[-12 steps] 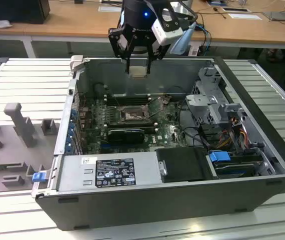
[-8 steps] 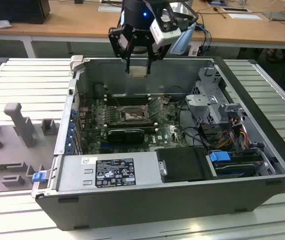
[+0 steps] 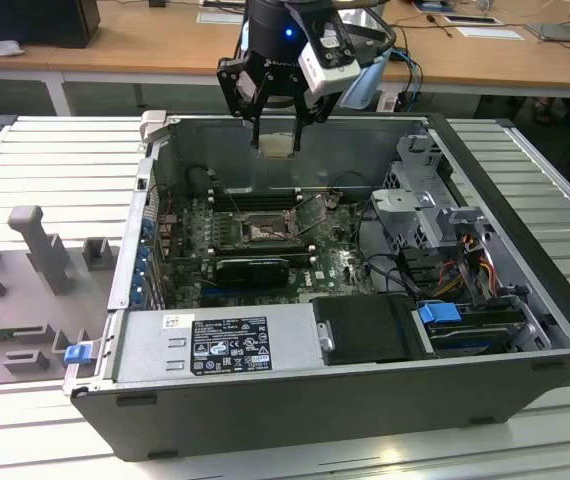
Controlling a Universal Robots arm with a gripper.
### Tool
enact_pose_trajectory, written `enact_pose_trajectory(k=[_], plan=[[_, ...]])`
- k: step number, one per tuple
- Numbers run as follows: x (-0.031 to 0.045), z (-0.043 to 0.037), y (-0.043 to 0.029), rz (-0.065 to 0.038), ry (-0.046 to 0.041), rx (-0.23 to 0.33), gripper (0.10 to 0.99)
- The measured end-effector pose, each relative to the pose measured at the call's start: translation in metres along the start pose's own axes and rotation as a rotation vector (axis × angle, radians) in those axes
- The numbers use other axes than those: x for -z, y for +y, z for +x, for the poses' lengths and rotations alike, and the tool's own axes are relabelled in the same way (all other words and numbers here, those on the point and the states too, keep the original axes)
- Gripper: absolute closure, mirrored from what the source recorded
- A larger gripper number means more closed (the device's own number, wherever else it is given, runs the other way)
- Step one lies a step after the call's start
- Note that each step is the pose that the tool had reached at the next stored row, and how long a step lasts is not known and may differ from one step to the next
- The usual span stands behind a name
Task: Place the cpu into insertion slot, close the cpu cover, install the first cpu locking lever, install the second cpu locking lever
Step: 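Place the cpu into insertion slot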
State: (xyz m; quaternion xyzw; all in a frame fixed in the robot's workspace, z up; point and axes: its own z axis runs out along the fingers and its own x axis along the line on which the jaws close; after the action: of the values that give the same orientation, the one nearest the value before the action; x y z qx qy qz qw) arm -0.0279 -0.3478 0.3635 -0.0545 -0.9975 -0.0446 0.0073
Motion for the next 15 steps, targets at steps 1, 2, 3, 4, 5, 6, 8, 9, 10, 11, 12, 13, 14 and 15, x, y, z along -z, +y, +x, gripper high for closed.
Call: enact_pose_trajectory(k=[1,2,3,4,5,6,8,9,10,11,12,13,14,15], plan=[[-0.0001,0.0000,0.0000,0.000,-0.0012,-0.014,0.561],[-0.0002,0.0000,0.0000,0.000,-0.0020,-0.022,0.561],[-0.0002,0.0000,0.0000,-0.001,-0.0037,-0.042,0.561],[-0.0002,0.0000,0.0000,-0.001,-0.0045,-0.050,0.561],[-0.0003,0.0000,0.0000,-0.001,-0.0054,-0.060,0.561],[-0.0003,0.0000,0.0000,-0.001,-0.0057,-0.064,0.561],[-0.0003,0.0000,0.0000,-0.001,-0.0066,-0.074,0.561],[-0.0003,0.0000,0.0000,-0.002,-0.0072,-0.081,0.561],[-0.0003,0.0000,0.0000,-0.002,-0.0079,-0.089,0.561],[-0.0003,0.0000,0.0000,-0.002,-0.0083,-0.094,0.561],[-0.0003,0.0000,0.0000,-0.002,-0.0087,-0.098,0.561],[-0.0004,0.0000,0.0000,-0.002,-0.0091,-0.103,0.561],[-0.0004,0.0000,0.0000,-0.002,-0.0095,-0.107,0.561],[-0.0004,0.0000,0.0000,-0.002,-0.0101,-0.114,0.561]])
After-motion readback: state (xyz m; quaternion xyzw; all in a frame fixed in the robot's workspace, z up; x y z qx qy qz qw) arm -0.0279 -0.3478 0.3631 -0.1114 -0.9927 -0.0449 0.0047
